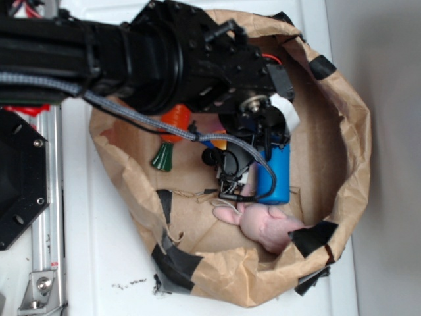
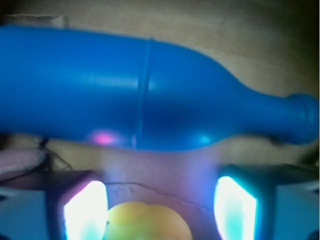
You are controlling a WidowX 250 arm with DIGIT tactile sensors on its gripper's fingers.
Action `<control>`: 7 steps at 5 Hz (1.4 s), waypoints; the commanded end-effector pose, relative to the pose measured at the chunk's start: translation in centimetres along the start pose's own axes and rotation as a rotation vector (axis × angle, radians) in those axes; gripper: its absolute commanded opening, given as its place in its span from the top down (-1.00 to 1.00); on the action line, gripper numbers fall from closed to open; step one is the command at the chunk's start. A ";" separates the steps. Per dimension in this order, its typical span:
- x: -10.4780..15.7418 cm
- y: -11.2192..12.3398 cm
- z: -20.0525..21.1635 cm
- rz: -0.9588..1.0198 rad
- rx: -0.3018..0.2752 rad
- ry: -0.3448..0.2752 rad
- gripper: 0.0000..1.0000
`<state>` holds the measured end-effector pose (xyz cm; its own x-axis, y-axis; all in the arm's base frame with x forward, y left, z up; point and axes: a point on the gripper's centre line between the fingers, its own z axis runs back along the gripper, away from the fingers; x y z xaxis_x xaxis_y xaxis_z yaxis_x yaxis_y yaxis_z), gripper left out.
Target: Grab the yellow duck.
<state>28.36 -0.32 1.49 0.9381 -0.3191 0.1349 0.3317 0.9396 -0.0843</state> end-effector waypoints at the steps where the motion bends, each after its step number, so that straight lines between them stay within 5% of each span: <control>1: -0.5 -0.5 0.8 -0.023 0.025 -0.014 1.00; 2: -0.9 -0.5 1.5 -0.016 0.021 -0.009 -0.20; 3: -1.7 -0.6 1.8 -0.016 0.019 -0.008 -1.00; 7: -2.2 -0.5 1.4 0.000 0.025 0.006 -1.00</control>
<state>25.76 0.04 1.99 0.9382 -0.3291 0.1074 0.3377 0.9382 -0.0754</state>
